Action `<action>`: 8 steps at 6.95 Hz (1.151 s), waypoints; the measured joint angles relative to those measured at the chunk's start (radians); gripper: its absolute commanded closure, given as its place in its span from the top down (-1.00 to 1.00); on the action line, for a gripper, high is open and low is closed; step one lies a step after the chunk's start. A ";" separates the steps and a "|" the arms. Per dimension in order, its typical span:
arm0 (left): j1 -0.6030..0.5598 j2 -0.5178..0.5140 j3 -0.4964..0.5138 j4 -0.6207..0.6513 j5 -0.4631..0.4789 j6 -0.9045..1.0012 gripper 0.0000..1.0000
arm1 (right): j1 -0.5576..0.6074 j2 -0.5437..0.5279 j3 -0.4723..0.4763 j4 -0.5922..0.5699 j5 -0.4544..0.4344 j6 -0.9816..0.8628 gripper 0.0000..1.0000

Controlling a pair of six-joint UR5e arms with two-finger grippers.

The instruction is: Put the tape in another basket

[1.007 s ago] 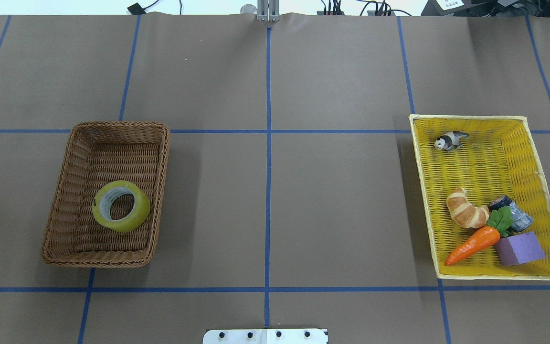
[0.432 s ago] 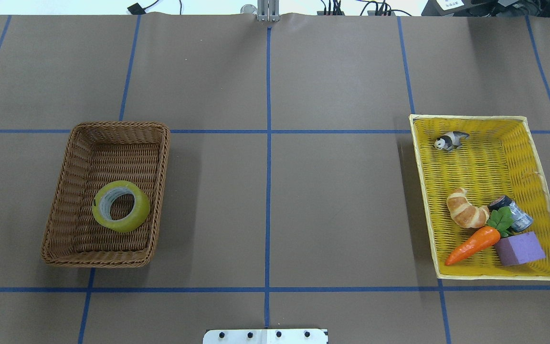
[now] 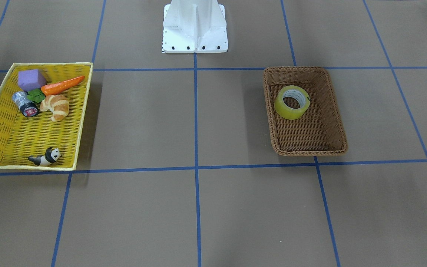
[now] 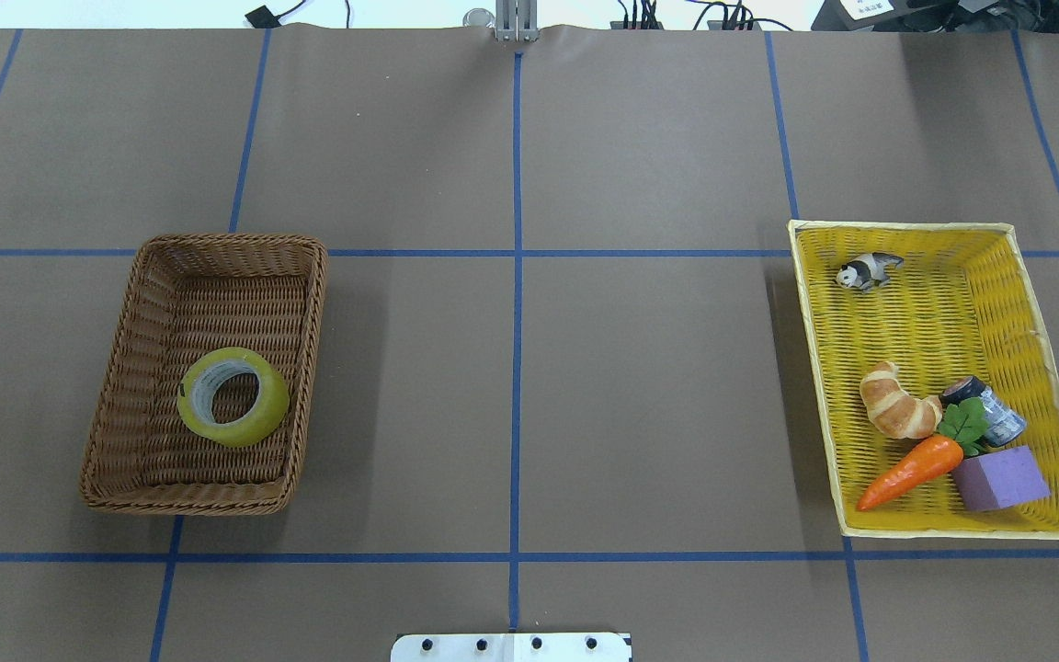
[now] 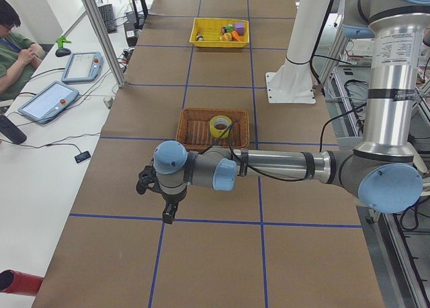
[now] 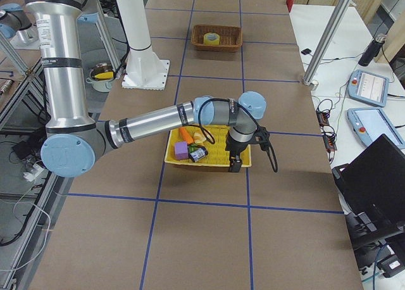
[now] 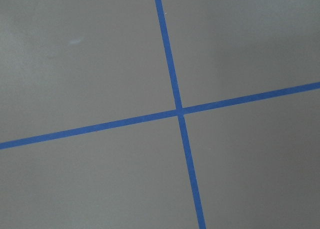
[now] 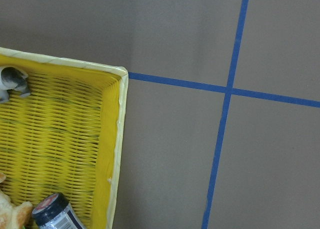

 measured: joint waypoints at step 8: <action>0.000 -0.004 0.005 0.013 0.050 0.001 0.97 | 0.059 0.001 -0.100 0.001 0.014 -0.107 1.00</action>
